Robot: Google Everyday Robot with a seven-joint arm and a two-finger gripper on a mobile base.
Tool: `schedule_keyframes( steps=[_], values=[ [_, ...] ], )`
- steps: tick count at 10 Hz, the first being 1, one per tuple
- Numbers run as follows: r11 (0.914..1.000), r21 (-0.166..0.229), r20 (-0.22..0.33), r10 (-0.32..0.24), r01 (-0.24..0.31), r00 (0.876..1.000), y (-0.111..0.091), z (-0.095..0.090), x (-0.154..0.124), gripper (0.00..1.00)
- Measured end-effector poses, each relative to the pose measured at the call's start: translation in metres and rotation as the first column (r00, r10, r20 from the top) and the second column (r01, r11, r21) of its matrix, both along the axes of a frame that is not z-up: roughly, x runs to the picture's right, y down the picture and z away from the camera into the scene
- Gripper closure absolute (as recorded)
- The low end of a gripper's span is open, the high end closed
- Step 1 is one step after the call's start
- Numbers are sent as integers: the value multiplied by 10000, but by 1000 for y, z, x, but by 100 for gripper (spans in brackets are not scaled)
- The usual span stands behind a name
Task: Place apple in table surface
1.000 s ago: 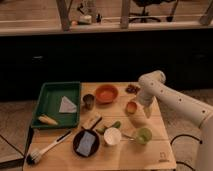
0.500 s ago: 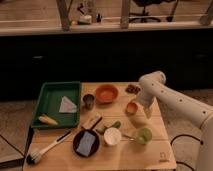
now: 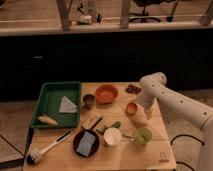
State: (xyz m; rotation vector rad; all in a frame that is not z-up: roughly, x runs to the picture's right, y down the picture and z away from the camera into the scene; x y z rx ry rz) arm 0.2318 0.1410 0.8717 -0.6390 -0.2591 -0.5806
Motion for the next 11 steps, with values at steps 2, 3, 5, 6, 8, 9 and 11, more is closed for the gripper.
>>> schedule_keyframes(
  steps=[2,3,5,6,8,9,11],
  values=[
    [10000,-8,31,-20,20,10000,1,1,0,20],
    [10000,-7,45,-34,34,10000,1,0,0,20],
    [10000,71,97,-50,50,9999,-2,-2,-3,20],
    [9999,95,131,-64,62,9999,-3,-4,-3,20],
    [9996,263,289,-88,81,9995,-9,-6,-8,20],
    [9994,336,360,-99,87,9993,-11,-7,-10,20],
    [9990,430,481,-161,140,9987,-15,-8,-15,20]
  ],
)
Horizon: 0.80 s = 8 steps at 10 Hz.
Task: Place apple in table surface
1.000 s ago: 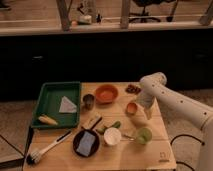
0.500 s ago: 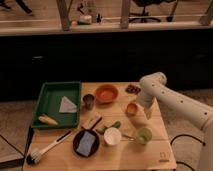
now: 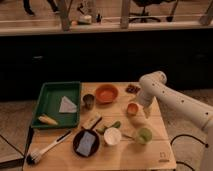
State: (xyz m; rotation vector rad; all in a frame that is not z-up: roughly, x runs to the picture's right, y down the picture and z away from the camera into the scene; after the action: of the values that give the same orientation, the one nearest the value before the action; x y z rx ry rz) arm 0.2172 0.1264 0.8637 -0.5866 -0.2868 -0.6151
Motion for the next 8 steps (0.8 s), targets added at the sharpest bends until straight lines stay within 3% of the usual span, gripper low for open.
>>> schedule_keyframes(
  steps=[4,8],
  values=[
    [9998,81,341,-199,196,9992,-5,0,-11,20],
    [9982,-257,736,-526,547,9959,0,8,-25,23]
  ],
)
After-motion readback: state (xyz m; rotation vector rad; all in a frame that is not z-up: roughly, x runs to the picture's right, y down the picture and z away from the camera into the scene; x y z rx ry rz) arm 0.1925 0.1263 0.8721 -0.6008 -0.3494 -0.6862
